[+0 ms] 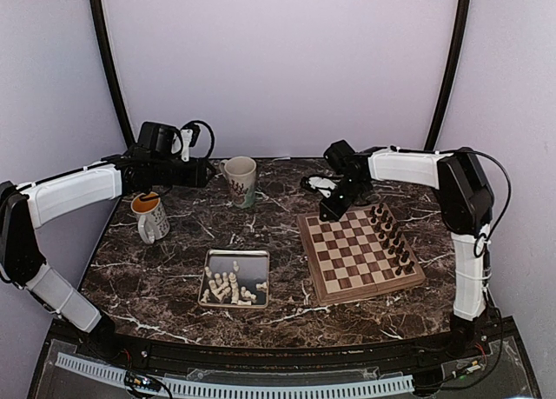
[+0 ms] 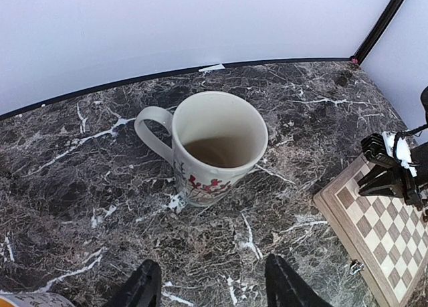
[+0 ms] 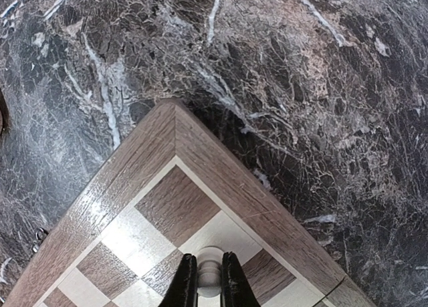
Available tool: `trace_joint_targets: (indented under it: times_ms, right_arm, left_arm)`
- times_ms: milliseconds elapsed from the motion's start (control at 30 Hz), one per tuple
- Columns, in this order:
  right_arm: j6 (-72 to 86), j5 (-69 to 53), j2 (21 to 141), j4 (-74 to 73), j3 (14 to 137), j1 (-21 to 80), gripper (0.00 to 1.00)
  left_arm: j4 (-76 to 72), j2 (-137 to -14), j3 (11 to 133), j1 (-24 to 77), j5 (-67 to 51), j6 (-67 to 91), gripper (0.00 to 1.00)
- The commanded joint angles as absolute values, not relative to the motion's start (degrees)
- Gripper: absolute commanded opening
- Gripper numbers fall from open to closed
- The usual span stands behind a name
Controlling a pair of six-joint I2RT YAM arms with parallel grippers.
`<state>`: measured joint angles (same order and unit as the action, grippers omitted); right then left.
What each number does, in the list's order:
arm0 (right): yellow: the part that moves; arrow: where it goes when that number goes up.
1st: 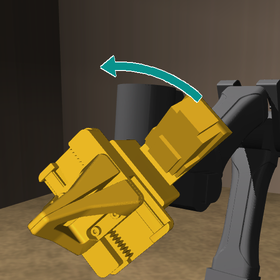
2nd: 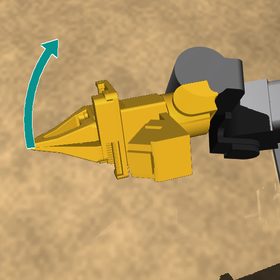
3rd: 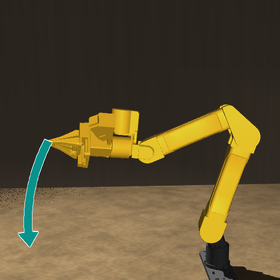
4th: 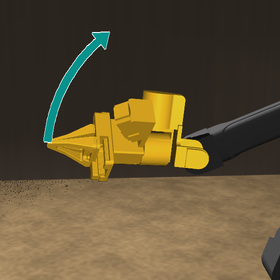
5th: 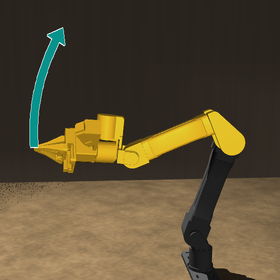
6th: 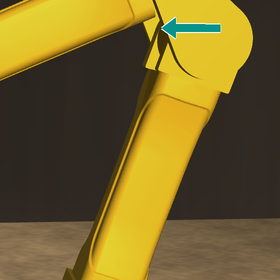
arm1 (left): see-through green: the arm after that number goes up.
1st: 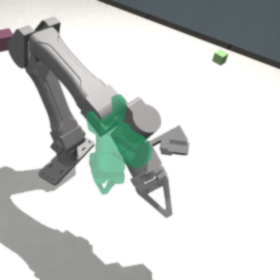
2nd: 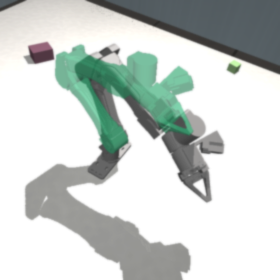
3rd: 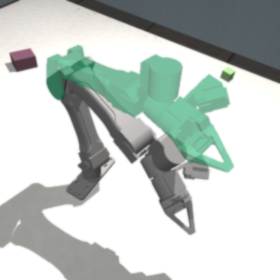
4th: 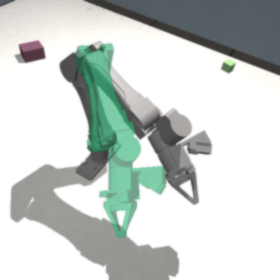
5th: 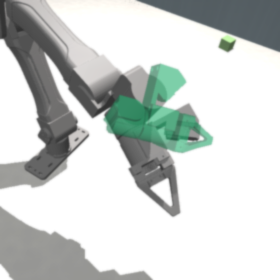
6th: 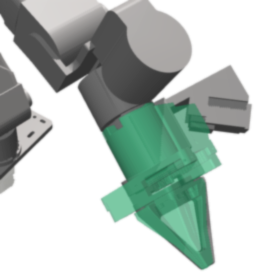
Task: Set up the chess pieces on the board
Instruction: Place the pawn on a2.
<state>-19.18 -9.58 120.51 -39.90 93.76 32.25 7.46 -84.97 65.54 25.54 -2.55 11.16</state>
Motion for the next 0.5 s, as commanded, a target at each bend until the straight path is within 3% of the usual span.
trace_joint_targets:
  times_ms: [0, 467]
  right_arm:
    - [-18.76, -8.93, 122.02, -39.13, 95.67, 31.64, 0.08]
    - [-18.33, -9.33, 123.68, -39.21, 96.48, 31.54, 0.11]
  left_arm:
    - [8.46, -83.58, 67.06, 25.51, -2.91, 10.59, 0.55]
    - [8.47, -83.58, 67.05, 25.56, -2.93, 10.24, 0.55]
